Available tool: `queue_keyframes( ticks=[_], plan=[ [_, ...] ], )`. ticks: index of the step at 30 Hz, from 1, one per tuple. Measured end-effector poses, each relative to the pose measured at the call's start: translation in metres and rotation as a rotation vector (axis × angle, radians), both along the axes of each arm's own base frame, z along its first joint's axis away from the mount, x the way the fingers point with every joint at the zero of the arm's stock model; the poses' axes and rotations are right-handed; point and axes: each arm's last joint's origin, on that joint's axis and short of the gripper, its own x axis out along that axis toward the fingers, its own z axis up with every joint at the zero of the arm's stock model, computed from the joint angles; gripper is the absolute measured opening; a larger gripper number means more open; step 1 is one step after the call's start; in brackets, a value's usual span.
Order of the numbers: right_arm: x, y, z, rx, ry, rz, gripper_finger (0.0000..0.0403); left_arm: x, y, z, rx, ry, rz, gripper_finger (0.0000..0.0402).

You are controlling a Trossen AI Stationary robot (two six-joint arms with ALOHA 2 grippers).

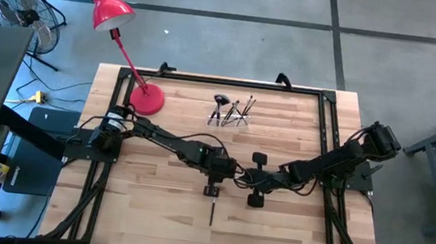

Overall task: Put items in baskets/containers
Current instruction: Put the eyeshadow brush into the transparent organizer

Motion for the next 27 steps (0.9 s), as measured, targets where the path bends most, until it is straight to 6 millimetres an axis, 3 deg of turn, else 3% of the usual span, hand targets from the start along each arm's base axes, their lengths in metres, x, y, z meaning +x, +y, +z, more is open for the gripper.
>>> queue_keyframes(
  ticks=[10,16,23,27],
  plan=[
    [0.0,0.0,0.0,0.017,-0.005,-0.009,0.0002,0.0,0.0,0.0,0.001,0.005,0.004,0.0007],
    [-0.002,-0.001,0.003,0.06,0.001,-0.046,0.0026,0.0,0.0,0.0,-0.015,0.003,0.064,0.0007],
    [-0.017,-0.006,0.028,0.09,-0.012,-0.084,0.0071,-0.001,0.002,-0.002,0.019,-0.004,0.122,0.0007],
    [-0.031,-0.011,0.042,0.143,0.014,-0.133,0.0086,-0.014,0.012,-0.01,0.035,0.033,0.182,0.0007]
  ],
)
